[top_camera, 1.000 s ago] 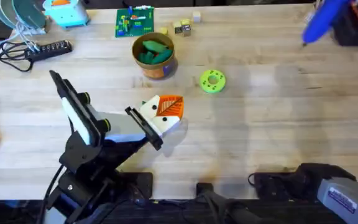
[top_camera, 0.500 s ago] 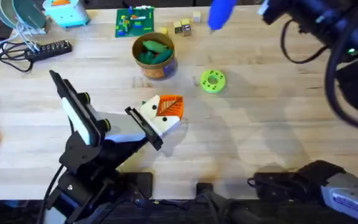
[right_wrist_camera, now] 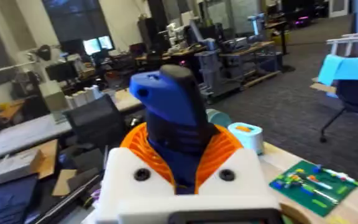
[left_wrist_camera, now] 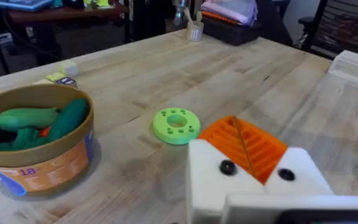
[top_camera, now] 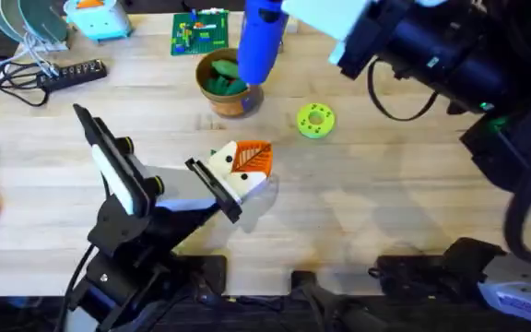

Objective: Pick up the gripper from the table and insert it into the empty holder that is missing its gripper. Then pick up a screw, insert it into the mounting hole, and use the screwdriver to tighten it. Finally, clean up the table by picking up the vegetable and placing it into the bucket.

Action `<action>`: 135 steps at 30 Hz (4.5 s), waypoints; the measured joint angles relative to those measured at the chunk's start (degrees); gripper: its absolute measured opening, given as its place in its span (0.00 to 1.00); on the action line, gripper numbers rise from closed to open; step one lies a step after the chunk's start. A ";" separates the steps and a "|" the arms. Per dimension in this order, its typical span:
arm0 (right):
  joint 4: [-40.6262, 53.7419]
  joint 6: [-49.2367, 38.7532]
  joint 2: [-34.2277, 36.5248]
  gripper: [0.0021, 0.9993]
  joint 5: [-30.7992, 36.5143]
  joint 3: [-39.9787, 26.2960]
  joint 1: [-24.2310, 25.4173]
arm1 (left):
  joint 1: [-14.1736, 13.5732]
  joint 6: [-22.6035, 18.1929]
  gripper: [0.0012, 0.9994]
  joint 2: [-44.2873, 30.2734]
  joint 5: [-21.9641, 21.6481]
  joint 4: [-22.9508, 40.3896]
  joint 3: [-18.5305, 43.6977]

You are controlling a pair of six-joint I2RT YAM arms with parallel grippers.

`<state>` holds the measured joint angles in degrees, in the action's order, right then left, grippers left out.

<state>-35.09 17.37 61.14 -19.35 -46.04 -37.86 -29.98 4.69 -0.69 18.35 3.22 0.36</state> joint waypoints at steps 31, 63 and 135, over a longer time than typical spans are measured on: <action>5.57 6.67 3.74 0.09 -0.02 0.04 -7.76 | 0.00 0.00 0.01 0.00 -0.02 0.00 0.00; 5.60 6.71 4.42 0.09 -0.02 0.04 -9.05 | 0.00 0.00 0.01 0.00 -0.11 0.01 0.00; 17.68 -87.72 39.74 0.07 40.94 0.22 18.33 | 0.00 0.00 0.01 0.00 -0.13 0.02 0.00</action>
<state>-17.41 -70.36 100.88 21.58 -45.82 -19.53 -29.98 4.69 -0.69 18.22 3.25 0.36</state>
